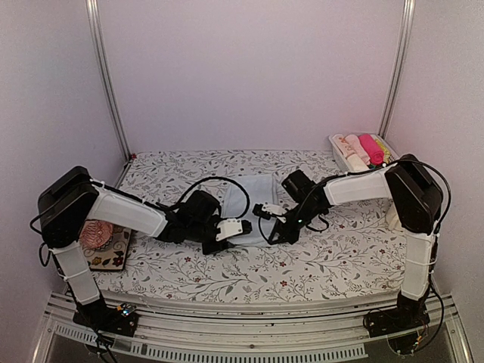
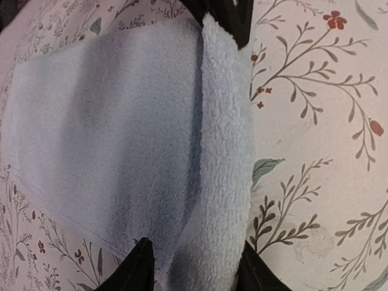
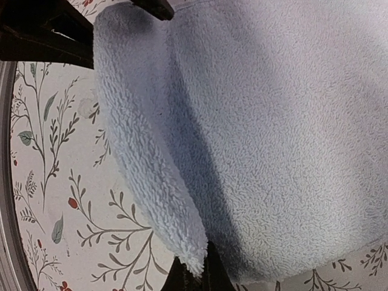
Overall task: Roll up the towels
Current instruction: Roll the towel at the center of the board.
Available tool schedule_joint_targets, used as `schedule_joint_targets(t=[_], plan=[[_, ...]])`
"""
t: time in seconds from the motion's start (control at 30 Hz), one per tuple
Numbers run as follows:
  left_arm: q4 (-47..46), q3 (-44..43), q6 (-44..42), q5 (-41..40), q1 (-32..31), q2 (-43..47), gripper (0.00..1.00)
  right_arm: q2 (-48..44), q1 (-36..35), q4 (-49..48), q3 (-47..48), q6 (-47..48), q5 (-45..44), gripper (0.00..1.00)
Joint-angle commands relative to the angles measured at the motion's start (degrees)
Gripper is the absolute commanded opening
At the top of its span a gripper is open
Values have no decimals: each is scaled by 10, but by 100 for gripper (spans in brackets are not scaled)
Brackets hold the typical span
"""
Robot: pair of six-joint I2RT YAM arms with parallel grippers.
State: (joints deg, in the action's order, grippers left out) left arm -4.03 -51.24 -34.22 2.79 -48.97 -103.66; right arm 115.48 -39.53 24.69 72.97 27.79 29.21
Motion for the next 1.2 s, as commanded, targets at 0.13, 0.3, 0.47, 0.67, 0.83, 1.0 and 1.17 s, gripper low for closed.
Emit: schedule_joint_targets(t=[0.13,0.3,0.47,0.67,0.83,1.0,1.17], plan=[[-17,0,24,42,40,25,40,10,19,7,24,-12,0,4],[5,-22,34,76,62,13,38,13,27,8,33,-15,-1,5],[26,-42,42,113,74,3,38,21,27,12,41,-15,-1,6],[33,-42,47,152,79,5,39,32,27,18,54,-16,-1,7],[40,-54,55,155,83,-8,36,37,27,21,61,-18,-4,8],[45,-73,70,143,89,-26,26,36,27,21,58,-20,-10,8],[57,-92,80,137,93,-44,22,35,27,20,57,-21,-18,9]])
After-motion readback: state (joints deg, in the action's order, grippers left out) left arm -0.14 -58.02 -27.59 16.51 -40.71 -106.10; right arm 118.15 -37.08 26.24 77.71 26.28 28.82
